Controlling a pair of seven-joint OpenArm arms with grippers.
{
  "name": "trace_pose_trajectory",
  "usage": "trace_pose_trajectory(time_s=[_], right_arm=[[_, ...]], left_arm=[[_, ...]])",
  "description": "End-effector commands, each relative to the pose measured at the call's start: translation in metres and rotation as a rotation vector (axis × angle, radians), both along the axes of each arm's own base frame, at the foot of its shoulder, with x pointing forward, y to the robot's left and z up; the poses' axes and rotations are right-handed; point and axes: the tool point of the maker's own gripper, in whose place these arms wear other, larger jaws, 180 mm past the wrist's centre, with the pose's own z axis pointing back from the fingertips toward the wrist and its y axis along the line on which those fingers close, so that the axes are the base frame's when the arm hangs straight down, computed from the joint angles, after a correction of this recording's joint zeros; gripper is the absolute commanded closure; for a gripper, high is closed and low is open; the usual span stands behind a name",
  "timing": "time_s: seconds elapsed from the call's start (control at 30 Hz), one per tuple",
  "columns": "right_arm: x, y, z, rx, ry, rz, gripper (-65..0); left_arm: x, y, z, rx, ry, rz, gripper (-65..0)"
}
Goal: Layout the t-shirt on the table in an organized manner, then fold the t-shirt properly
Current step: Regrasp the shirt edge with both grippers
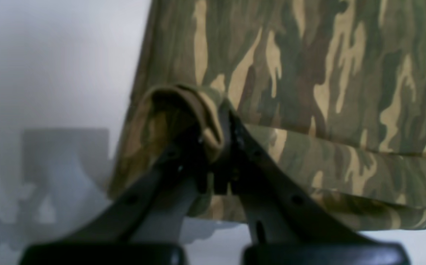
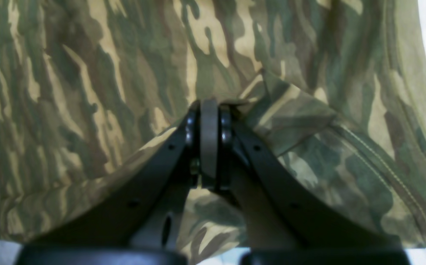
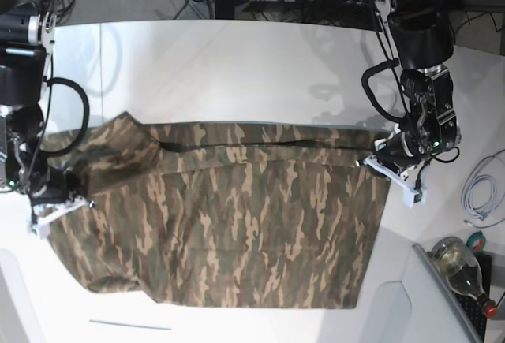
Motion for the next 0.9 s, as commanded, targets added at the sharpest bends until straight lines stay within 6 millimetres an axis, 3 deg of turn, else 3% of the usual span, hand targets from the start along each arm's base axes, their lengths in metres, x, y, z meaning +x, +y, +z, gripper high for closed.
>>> trace_pose_trajectory(time_s=[0.0,0.27,0.37,0.4,0.53,0.63,0.7,0.87], right_arm=[[0.020,-0.010,0.021,-0.019,-0.081,-0.016,0.0],[0.018,-0.017,0.014,-0.025,-0.099,-0.053,-1.1],[0.019,-0.021,0.016,-0.018,-0.106,-0.069,-9.0],[0.018,-0.025,0.017,-0.013,-0.110,-0.085,-13.5],[0.015,-0.038,0.022,-0.004,-0.132,-0.132,-34.8],[0.008,-0.037,0.030,-0.024,-0.165,-0.118,-44.3],[0.001,-0.035,0.040,-0.044,-0.205,-0.102,-44.6],[-0.024,-0.023,0.071,-0.109,-0.303,-0.034,-44.4]], left_arm=[[0.019,0.007,0.018,0.007,-0.063,0.009,0.0],[0.036,0.007,0.027,0.008,-0.168,0.031,0.0],[0.041,0.008,0.026,-0.005,-0.164,0.042,0.0],[0.041,0.007,0.023,-0.013,-0.158,0.045,-2.6],[0.046,0.005,0.020,-0.032,-0.149,0.052,-28.0],[0.059,0.005,0.029,-0.040,-0.189,0.063,-40.0],[0.071,0.005,0.036,-0.046,-0.229,0.075,-44.1],[0.106,-0.009,0.053,-0.100,-0.282,0.085,-44.9]])
